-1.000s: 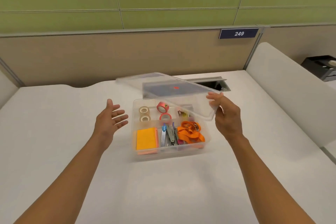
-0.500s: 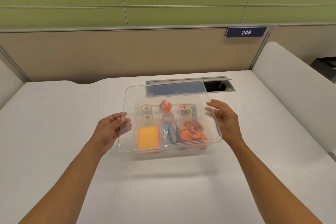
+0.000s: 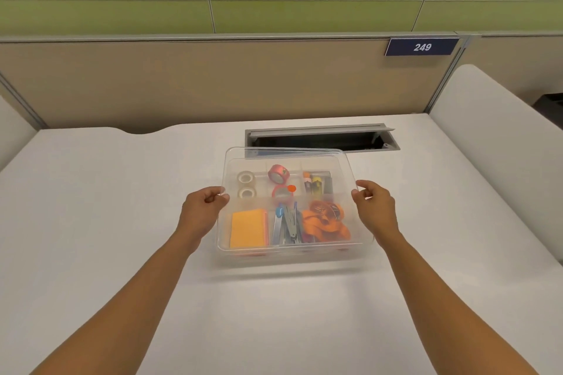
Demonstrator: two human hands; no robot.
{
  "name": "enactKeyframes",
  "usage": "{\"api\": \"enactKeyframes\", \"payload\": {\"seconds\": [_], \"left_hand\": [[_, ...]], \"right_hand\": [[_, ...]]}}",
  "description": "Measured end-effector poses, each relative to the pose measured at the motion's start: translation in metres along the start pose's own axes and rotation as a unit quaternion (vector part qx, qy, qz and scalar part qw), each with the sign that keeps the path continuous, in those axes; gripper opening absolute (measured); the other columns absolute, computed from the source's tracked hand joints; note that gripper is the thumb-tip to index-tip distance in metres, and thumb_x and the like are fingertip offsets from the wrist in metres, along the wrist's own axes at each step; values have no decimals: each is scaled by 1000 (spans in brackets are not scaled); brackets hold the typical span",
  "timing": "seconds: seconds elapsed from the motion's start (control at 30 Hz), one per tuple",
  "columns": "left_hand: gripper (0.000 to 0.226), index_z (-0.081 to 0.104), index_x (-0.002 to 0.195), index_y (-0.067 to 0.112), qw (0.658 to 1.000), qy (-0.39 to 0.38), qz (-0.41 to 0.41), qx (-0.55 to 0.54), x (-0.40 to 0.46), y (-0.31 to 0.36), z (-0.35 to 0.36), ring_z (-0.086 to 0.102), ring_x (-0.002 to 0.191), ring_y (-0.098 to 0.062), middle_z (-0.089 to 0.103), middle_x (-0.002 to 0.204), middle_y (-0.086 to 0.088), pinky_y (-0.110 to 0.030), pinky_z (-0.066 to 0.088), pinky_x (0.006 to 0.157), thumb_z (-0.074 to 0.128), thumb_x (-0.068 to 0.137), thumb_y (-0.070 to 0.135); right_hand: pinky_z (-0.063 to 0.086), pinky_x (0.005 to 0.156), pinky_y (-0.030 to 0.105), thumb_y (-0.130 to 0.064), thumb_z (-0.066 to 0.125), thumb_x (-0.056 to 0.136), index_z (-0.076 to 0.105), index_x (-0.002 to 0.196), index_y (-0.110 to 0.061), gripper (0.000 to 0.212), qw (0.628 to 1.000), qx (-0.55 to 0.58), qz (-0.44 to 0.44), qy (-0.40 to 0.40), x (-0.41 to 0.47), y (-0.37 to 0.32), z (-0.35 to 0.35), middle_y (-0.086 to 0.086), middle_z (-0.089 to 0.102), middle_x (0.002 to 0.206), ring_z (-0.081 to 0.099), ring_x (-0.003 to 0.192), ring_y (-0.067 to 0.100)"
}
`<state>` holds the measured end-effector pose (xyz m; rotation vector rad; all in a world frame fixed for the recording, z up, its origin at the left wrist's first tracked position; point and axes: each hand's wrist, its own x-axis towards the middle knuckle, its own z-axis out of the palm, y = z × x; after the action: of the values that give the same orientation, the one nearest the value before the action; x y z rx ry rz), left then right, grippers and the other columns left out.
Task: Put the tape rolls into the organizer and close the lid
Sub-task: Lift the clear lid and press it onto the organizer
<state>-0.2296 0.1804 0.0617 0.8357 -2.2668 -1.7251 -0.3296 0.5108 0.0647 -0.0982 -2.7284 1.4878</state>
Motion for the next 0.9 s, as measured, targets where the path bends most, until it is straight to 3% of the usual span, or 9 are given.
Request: {"api": "enactKeyframes", "payload": {"seconds": [0.1,0.23,0.37,0.53,0.67,0.77,0.8,0.9], "left_hand": [[32,66,119,15,998,28,1,49,2,-4,10,60,86,-8,64,87,13,-29,43,83,64,89,25],[31,66,118,12,994,61,10,89,2,-13,22,60,96,-20,64,90,7,-35,46,95,62,90,23],[32,64,120,10,987,111,16,116,3,-20,32,60,104,-25,66,112,-6,-33,44,90,57,92,24],[31,60,123,12,991,104,2,85,1,-28,35,59,88,-19,65,97,-2,-26,42,74,55,94,24],[41,46,140,21,992,79,19,93,-1,-30,41,58,100,-25,62,108,-10,-42,48,94,44,99,25],[44,39,146,27,991,63,33,116,-2,-33,43,56,113,-27,61,123,-9,-39,44,99,38,102,25],[45,38,146,29,991,60,31,116,-2,-34,43,57,113,-25,61,124,-6,-36,44,97,37,102,26],[44,39,145,35,990,55,22,124,-1,-35,42,60,86,-16,66,102,8,-34,47,83,35,102,28]], "right_hand": [[45,85,30,-17,53,95,58,125,-10,32,998,-51,-16,13,2,0,9,10,66,103,61,92,24],[47,89,37,-13,50,95,56,127,-9,32,995,-104,-8,10,11,5,20,15,62,115,60,103,30],[45,89,37,-15,48,96,55,128,-12,33,990,-139,-19,-4,15,14,28,13,58,120,58,107,30],[45,92,40,-18,44,98,53,130,-13,34,993,-117,-25,-2,15,23,36,12,63,120,58,110,30],[43,99,42,-18,41,99,52,131,-12,35,994,-107,-28,-9,15,27,39,11,59,130,55,118,29],[47,97,42,-19,41,99,52,131,-13,34,995,-93,-25,-9,15,28,38,11,62,126,58,113,29],[48,96,42,-19,41,99,52,131,-13,34,996,-91,-25,-8,15,28,38,11,63,124,59,111,29],[49,94,43,-20,41,99,52,130,-13,33,996,-87,-22,-5,15,28,39,10,64,122,60,108,29]]}}
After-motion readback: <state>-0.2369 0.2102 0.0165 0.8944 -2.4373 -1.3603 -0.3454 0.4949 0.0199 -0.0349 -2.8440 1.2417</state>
